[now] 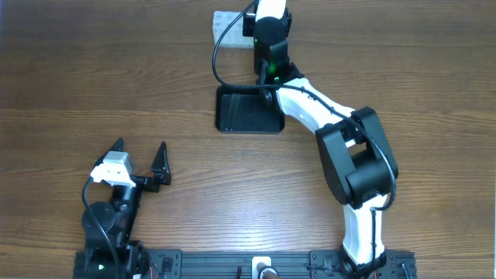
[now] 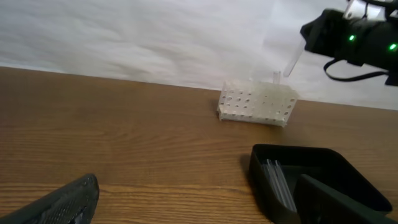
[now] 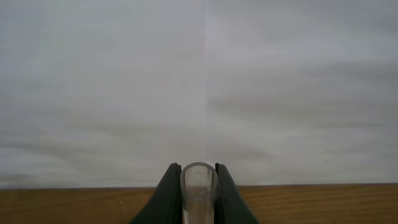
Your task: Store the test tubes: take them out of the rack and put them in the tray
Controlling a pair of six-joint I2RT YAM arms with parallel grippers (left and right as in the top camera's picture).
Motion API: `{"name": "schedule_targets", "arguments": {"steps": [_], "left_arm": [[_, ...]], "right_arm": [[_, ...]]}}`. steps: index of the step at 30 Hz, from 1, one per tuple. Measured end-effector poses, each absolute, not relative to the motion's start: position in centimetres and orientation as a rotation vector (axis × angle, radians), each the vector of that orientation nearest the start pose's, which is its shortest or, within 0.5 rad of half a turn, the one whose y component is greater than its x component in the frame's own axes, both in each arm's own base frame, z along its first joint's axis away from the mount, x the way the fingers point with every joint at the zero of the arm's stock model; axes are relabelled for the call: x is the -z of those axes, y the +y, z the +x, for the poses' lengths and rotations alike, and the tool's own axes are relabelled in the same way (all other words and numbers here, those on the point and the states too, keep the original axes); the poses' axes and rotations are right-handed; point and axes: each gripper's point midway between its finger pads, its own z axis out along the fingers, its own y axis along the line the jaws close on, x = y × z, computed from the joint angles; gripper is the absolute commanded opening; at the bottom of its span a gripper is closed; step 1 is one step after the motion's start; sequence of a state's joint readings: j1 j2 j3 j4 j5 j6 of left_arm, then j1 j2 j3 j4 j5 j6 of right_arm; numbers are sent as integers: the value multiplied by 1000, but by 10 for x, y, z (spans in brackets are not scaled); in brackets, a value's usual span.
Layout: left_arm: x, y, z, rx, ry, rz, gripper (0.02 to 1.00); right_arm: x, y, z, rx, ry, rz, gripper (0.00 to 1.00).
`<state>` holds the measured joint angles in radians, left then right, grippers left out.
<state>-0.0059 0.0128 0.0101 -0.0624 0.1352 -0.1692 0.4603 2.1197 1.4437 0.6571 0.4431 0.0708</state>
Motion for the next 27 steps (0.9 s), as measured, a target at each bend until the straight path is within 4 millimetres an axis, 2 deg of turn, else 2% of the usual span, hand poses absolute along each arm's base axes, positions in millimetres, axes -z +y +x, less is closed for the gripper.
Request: {"name": "schedule_targets", "arguments": {"steps": [8, 13, 20, 22, 27], "left_arm": [[-160, -25, 245, 245, 1641, -30, 998], [-160, -25, 245, 245, 1641, -30, 1000], [-160, -25, 245, 245, 1641, -30, 998], [-160, -25, 245, 245, 1641, -30, 1000], [-160, -25, 245, 245, 1641, -30, 1000]], "right_arm": [[-239, 215, 573, -63, 1627, 8, 12], [-231, 216, 561, -56, 1738, -4, 12], [-225, 204, 535, -108, 1900, 108, 14], [-220, 203, 530, -119, 1936, 137, 12], [-189, 210, 508, -133, 2075, 200, 16]]}}
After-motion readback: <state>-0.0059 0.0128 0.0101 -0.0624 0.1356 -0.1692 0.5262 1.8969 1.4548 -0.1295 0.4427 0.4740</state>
